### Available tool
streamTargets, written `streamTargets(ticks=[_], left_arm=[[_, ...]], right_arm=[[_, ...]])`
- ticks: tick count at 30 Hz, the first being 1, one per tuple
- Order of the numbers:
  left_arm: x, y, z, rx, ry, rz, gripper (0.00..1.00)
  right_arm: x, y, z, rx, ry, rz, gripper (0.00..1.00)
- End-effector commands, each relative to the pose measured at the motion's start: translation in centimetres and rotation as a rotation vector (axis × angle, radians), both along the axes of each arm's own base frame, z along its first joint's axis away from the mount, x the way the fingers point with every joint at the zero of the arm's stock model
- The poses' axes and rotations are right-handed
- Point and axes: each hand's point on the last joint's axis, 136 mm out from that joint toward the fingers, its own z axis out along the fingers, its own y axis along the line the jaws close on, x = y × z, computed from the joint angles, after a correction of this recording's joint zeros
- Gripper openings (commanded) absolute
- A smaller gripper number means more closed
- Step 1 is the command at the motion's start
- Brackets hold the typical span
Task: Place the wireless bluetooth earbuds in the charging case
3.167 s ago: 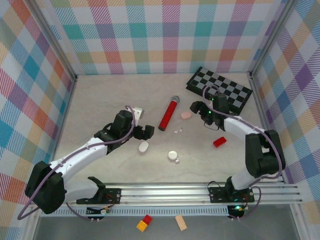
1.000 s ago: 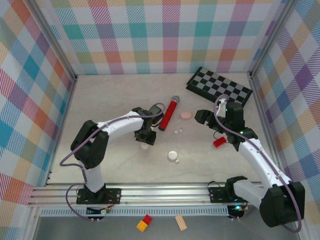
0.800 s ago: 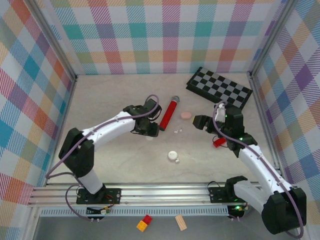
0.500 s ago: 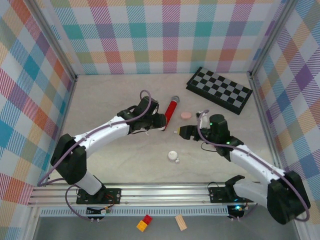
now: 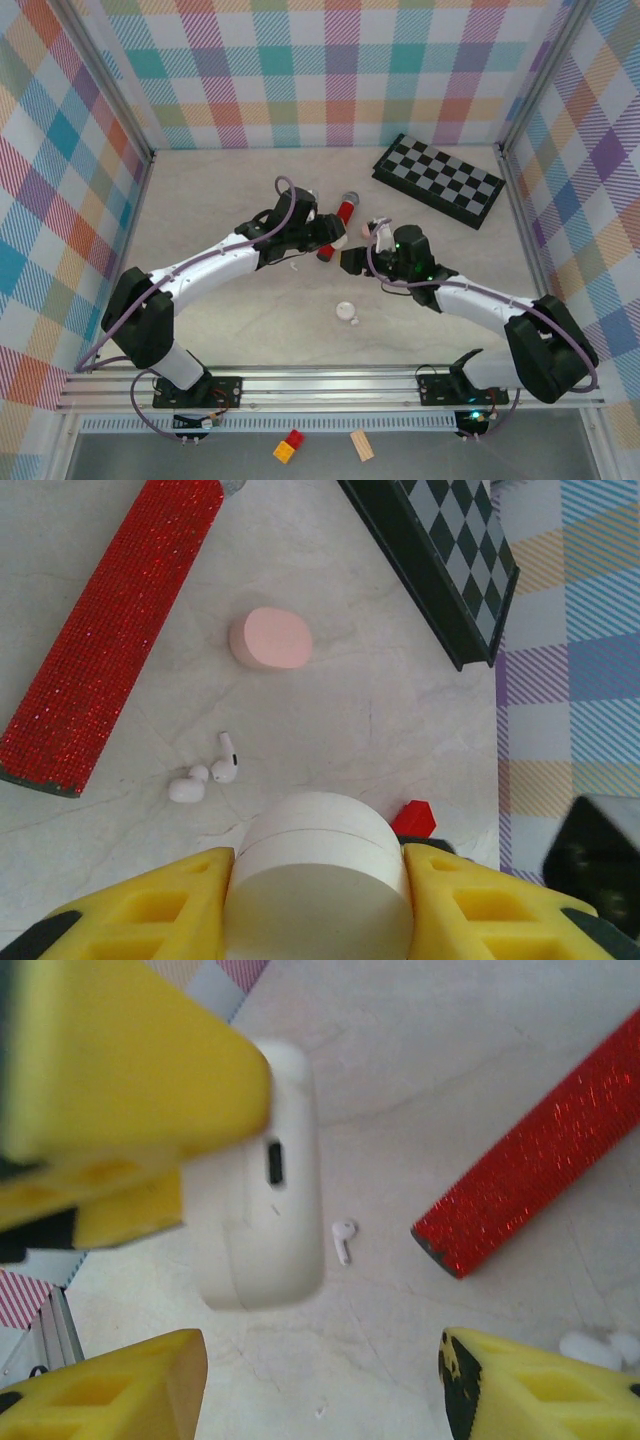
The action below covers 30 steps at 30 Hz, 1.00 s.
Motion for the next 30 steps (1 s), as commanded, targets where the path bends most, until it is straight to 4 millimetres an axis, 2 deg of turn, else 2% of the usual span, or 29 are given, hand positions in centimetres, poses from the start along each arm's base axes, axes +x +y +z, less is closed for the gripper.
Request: streamTargets(ticks=[1, 4, 13, 16, 21, 24, 26, 28, 30], left_arm=[[-0.3, 0.4, 0.6, -0.021, 0.026, 0.018, 0.41], [-0.3, 0.3, 0.5, -0.050, 0.051, 0.029, 0.41], [-0.8, 0.0, 1.5, -0.096, 0.066, 0.004, 0.41], [-0.8, 0.2, 1.4, -0.111, 0.080, -0.003, 0.42], [-0.7, 0.6, 1.5, -0.128, 0.076, 0.005, 0.46], [-0.4, 0.7, 2.3, -0.161, 0.045, 0.005, 0.56], [-0.2, 0.6, 3.3, -0.196, -0.006, -0.008, 0.71], [-0.2, 0.4, 5.1, -0.226, -0.088, -0.072, 0.79], [-0.3, 1.0, 6.7, -0.233, -0.170, -0.103, 0.88]], right_arm=[[1.0, 1.0, 3.1, 0.049, -0.128, 0.021, 0.62], [1.2, 1.1, 3.4, 0.056, -0.146, 0.024, 0.62], [2.3, 2.1, 4.0, 0.077, -0.160, 0.035, 0.52], [2.4, 2.1, 4.1, 0.077, -0.167, 0.034, 0.46], [2.2, 2.1, 4.0, 0.075, -0.157, 0.044, 0.28], [1.9, 2.1, 4.2, 0.077, -0.151, 0.054, 0.21], [1.6, 2.0, 4.4, 0.080, -0.144, 0.072, 0.19], [1.1, 1.9, 4.5, 0.092, -0.115, 0.105, 0.18], [0.4, 1.9, 4.6, 0.114, -0.068, 0.173, 0.18]])
